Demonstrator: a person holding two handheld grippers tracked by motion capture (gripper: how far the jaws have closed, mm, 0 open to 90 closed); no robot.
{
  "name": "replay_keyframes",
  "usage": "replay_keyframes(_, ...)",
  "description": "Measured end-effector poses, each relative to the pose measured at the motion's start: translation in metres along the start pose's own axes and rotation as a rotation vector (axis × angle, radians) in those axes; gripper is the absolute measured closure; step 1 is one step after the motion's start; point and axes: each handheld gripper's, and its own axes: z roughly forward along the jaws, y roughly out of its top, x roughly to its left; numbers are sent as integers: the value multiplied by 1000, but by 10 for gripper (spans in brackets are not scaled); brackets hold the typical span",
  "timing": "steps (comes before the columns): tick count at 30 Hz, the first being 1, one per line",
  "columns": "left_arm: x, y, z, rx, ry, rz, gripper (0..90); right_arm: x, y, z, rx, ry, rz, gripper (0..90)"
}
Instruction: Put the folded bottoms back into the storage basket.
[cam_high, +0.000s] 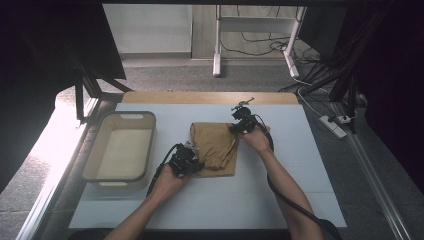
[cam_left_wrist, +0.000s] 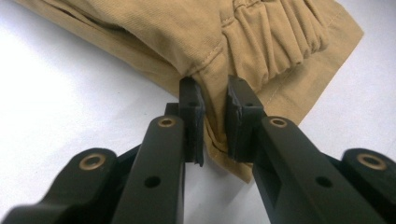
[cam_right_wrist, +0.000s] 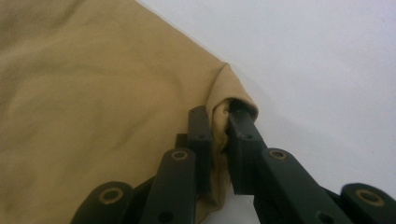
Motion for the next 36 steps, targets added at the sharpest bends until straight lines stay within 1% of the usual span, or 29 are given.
replay_keyframes(5,1,1,-1,1,-8,-16,785,-1,1,-2,-4,9,-3,816)
replay_keyframes(6,2,2,-2,0,-13,-20,787,-1,1,-3,1,8,-10,816)
replay_keyframes(9,3,3,-4,-8,-24,-29,789,0,3,-6,-14,14,-26,817)
replay_keyframes(10,3,4,-6,-12,-26,-30,790,0,3,-8,-15,17,-39,816)
replay_keyframes(13,3,6,-12,-25,-28,-27,791,1,6,-13,-34,28,-47,818)
replay_keyframes(16,2,9,-17,-36,-24,-21,792,2,8,-19,-50,39,-46,819)
replay_keyframes(23,2,13,-31,-56,-3,-13,793,8,13,-27,-75,58,-61,819)
replay_keyframes(26,4,15,-37,-65,1,-22,794,11,15,-31,-81,64,-74,819)
replay_keyframes(34,6,17,-49,-80,10,-27,795,14,19,-40,-113,78,-74,820)
replay_keyframes(36,6,17,-52,-82,13,-23,795,14,20,-42,-116,84,-71,821)
